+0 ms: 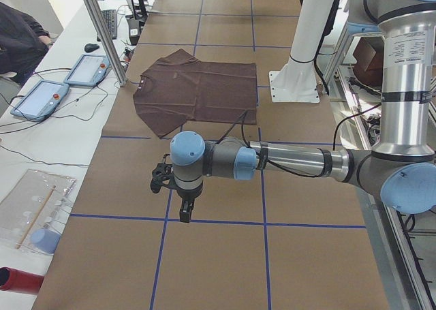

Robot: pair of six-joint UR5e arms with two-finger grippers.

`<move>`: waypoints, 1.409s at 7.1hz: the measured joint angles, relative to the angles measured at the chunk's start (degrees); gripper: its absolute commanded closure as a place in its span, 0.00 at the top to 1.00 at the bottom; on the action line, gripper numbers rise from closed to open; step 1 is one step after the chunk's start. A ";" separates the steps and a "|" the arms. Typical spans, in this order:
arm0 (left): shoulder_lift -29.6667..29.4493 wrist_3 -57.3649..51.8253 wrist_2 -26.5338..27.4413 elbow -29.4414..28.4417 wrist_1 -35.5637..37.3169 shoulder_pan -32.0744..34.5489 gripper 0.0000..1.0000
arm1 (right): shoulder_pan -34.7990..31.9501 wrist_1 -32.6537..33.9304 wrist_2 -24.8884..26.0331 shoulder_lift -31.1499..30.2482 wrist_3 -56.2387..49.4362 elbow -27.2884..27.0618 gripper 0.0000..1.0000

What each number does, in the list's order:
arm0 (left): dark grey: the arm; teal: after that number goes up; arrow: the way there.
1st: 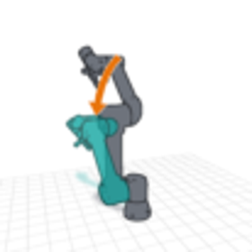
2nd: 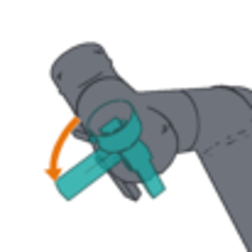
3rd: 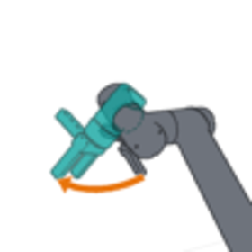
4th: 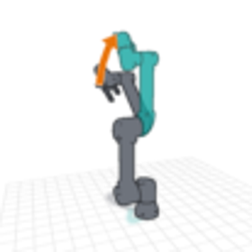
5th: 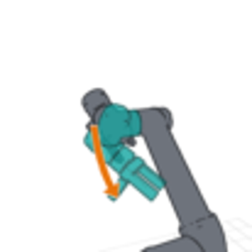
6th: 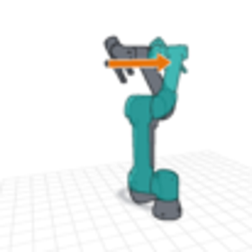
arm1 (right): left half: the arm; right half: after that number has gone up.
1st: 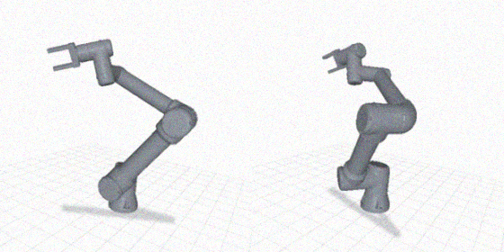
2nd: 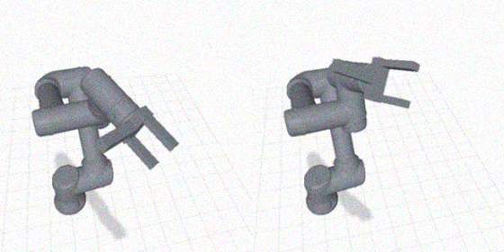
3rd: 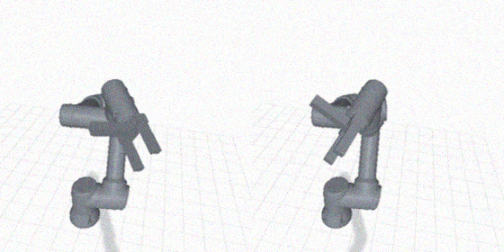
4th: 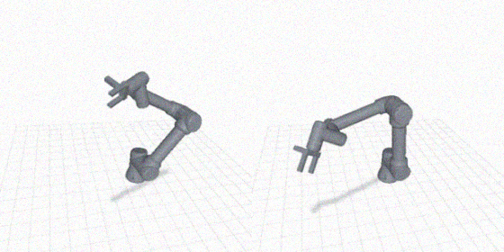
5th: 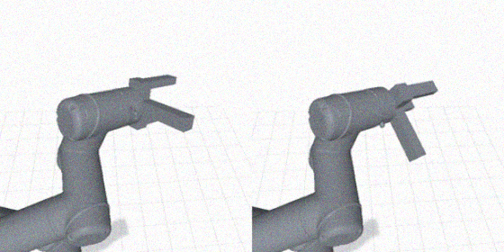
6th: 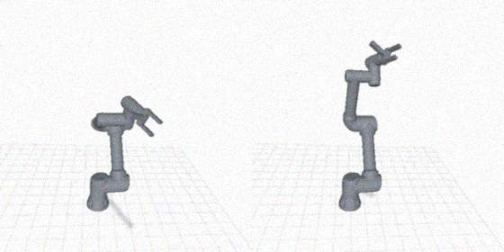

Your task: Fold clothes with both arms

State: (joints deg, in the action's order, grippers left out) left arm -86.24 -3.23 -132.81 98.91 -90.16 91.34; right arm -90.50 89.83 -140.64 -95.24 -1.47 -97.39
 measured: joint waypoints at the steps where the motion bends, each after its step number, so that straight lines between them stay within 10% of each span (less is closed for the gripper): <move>1: 0.06 -0.10 0.03 0.00 -0.05 0.16 1.00 | -0.13 -0.19 0.08 0.08 0.02 -0.14 1.00; 5: -1.98 -0.52 -0.40 2.25 -0.78 2.46 1.00 | 1.90 -2.64 -0.32 5.88 1.06 2.62 1.00; 10: -6.61 1.56 -0.64 -0.09 -10.69 1.61 1.00 | 18.46 -12.34 0.83 31.62 25.35 18.35 1.00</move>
State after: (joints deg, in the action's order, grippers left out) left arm -92.86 -1.67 -133.45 98.82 -100.85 92.95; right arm -72.04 77.49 -139.81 -63.62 23.88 -79.04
